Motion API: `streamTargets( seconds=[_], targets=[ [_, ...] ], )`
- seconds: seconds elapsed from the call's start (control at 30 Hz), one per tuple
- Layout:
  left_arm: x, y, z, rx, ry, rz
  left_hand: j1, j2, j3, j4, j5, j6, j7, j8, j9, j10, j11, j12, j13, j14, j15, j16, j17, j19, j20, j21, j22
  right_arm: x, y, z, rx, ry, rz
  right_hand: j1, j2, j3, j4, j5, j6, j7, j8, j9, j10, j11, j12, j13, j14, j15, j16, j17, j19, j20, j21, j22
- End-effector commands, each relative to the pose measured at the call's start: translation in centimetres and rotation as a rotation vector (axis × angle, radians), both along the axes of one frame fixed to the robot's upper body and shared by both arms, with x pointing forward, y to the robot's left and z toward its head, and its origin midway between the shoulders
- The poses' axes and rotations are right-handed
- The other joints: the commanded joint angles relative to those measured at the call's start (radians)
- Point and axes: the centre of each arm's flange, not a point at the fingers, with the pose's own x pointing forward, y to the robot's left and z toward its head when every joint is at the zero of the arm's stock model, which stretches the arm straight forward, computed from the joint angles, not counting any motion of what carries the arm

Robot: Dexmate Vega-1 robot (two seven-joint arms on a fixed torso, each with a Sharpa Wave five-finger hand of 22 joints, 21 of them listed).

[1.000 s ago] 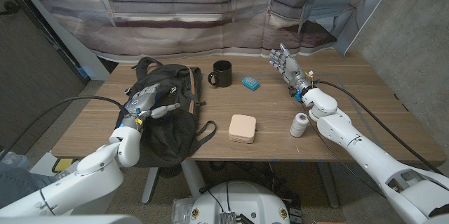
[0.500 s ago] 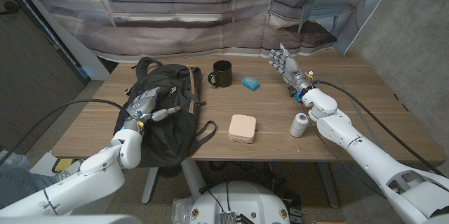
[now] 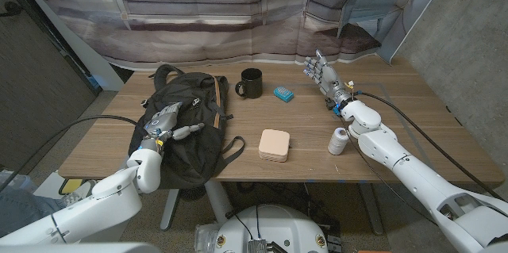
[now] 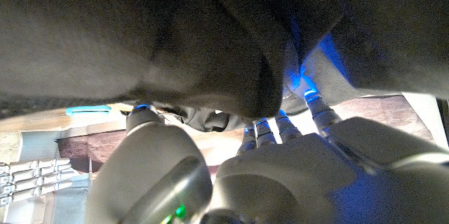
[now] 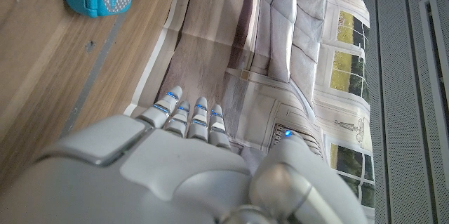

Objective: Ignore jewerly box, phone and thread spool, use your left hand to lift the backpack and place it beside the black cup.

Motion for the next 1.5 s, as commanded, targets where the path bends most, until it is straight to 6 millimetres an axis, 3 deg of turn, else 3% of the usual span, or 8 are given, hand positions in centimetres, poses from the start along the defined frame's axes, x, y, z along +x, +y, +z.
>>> streamTargets(
  seconds=[0.03, 0.17, 0.77, 1.03, 1.5],
  targets=[
    [0.2, -0.2, -0.5, -0.004, 0.003, -0.005, 0.016, -0.002, -0.005, -0.003, -0.002, -0.006, -0.005, 0.006, 0.002, -0.009, -0.003, 0.007, 0.001, 0.001, 0.007, 0.005, 0.002, 0.010, 0.009, 0.009, 0.002, -0.3, -0.4, -0.2, -0.001, -0.002, -0.001, 0.004, 0.012, -0.002, 0.002, 0.000, 0.007, -0.001, -0.001, 0.004, 0.010, -0.002, 0.001, 0.003, 0.008, -0.004, -0.004, 0.005, 0.008, 0.000, -0.001, 0.003],
    [0.4, -0.3, -0.7, -0.008, 0.013, -0.007, 0.026, -0.002, -0.008, -0.008, -0.001, -0.001, -0.009, 0.009, 0.002, -0.003, 0.004, 0.010, 0.001, 0.009, 0.004, 0.007, 0.002, 0.033, 0.015, 0.016, 0.001, -0.3, -0.5, -0.2, 0.000, -0.001, -0.001, 0.004, 0.012, -0.003, 0.001, -0.001, 0.007, -0.001, -0.001, 0.004, 0.010, -0.003, 0.001, 0.003, 0.008, -0.004, -0.004, 0.005, 0.008, 0.001, -0.002, 0.003],
    [1.7, -0.7, -1.6, 0.002, 0.043, -0.004, 0.045, -0.001, -0.014, -0.017, -0.001, 0.021, -0.014, 0.017, 0.002, 0.004, 0.005, 0.013, 0.001, 0.017, -0.008, 0.009, 0.001, 0.030, 0.018, 0.009, 0.000, 0.1, -0.3, -0.3, 0.002, 0.014, 0.001, 0.004, 0.014, -0.005, 0.001, -0.001, 0.008, -0.001, -0.001, 0.004, 0.010, -0.002, 0.001, 0.003, 0.008, -0.005, -0.004, 0.005, 0.008, 0.003, -0.003, 0.003],
    [2.1, -1.0, -1.8, 0.012, 0.068, 0.000, 0.067, 0.011, -0.012, -0.024, 0.005, 0.038, -0.012, 0.022, 0.002, 0.018, 0.003, 0.018, 0.001, 0.032, -0.028, 0.012, 0.001, 0.039, 0.011, 0.009, 0.000, 0.0, -0.3, -0.5, 0.001, 0.012, -0.004, 0.005, 0.014, -0.006, 0.001, -0.001, 0.007, -0.003, -0.001, 0.004, 0.010, -0.001, 0.001, 0.003, 0.007, -0.004, -0.005, 0.005, 0.009, 0.011, -0.003, 0.004],
    [2.4, -1.3, -1.7, 0.014, 0.081, 0.003, 0.123, 0.035, 0.002, -0.045, 0.015, 0.038, -0.020, 0.020, 0.002, 0.016, 0.006, 0.015, 0.001, 0.035, -0.028, 0.010, 0.001, 0.074, 0.029, 0.017, 0.000, 0.1, -0.3, -0.2, 0.002, 0.009, -0.001, 0.004, 0.014, -0.008, 0.000, -0.002, 0.006, -0.004, -0.002, 0.004, 0.009, -0.004, 0.000, 0.004, 0.007, -0.005, -0.005, 0.005, 0.010, 0.016, -0.003, 0.004]
  ],
)
